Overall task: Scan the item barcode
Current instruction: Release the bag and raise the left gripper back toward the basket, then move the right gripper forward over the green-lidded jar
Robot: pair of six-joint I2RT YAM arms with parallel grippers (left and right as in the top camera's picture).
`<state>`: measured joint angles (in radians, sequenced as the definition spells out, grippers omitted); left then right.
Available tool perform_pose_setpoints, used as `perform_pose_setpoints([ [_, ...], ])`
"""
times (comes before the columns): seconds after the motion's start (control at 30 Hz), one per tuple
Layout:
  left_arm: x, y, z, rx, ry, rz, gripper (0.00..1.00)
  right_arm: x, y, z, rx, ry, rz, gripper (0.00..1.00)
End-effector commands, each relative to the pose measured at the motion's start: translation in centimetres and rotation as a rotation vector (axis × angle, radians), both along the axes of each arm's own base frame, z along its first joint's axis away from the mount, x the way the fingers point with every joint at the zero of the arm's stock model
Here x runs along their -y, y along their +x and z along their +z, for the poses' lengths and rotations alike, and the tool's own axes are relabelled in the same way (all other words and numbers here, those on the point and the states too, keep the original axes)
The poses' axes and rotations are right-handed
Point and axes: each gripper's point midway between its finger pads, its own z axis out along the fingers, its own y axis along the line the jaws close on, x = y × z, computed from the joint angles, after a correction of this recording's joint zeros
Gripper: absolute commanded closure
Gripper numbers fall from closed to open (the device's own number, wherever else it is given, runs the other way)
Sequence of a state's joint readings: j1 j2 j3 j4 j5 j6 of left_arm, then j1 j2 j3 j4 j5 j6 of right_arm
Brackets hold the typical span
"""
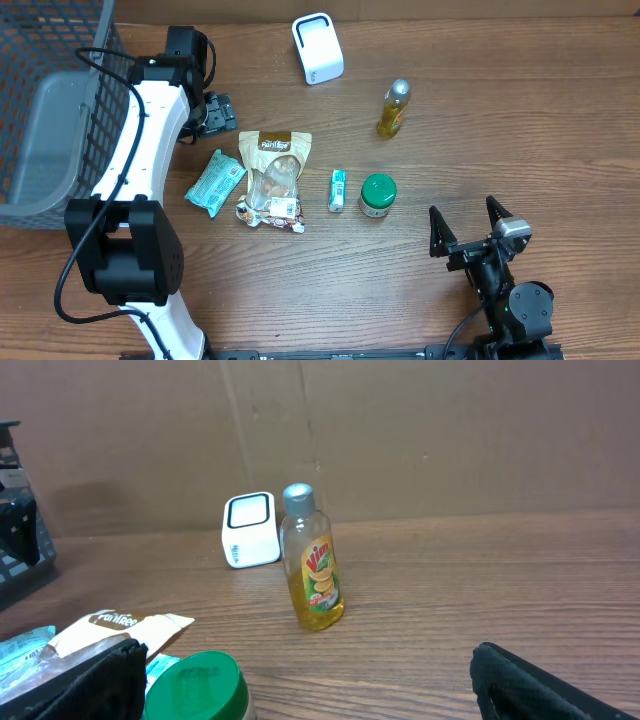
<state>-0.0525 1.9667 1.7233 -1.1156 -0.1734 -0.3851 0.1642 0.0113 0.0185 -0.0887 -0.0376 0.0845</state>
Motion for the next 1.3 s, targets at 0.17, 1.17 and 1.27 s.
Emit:
perform_pose_setpoints([
  [0.17, -0.2, 0.4, 0.3, 0.008, 0.020, -0.012, 0.00, 0.0, 0.0, -0.2, 0.005, -0.003, -0.001, 0.00],
  [1.17, -0.2, 0.4, 0.3, 0.008, 0.020, -0.012, 0.00, -0.4, -0.4, 0.6, -0.027, 0.089, 0.026, 0.00],
  [1.27, -0.2, 0.4, 0.3, 0.008, 0.020, -0.012, 0.00, -0.3, -0.8, 2.4, -0.008, 0.091, 0.026, 0.00],
])
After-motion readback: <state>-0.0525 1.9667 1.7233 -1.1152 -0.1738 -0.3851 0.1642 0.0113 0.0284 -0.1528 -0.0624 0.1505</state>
